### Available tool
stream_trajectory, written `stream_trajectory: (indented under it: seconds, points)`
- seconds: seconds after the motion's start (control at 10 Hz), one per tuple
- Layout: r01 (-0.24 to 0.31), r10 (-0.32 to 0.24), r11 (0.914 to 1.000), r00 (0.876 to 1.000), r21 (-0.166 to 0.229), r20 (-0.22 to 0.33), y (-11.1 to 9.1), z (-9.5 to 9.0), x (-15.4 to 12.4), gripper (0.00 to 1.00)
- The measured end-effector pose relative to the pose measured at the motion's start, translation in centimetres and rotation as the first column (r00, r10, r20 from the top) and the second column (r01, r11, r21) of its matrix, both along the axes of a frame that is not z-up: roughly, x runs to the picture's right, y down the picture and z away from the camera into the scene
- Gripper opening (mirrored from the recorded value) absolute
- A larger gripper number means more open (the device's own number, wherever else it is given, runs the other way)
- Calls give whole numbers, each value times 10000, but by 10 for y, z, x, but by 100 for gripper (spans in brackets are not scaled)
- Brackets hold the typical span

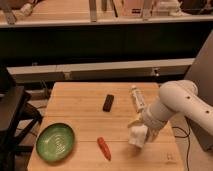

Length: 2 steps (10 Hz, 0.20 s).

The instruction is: Place the white sponge in the ceramic cup

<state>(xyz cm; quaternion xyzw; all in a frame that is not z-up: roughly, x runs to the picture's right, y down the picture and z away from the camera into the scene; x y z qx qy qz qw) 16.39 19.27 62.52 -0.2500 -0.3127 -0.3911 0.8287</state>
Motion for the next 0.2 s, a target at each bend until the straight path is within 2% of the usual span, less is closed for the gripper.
stream_trajectory:
  seconds: [0.2]
  points:
    - [-117,116,9999,9999,-36,-96,0,-1,2,69]
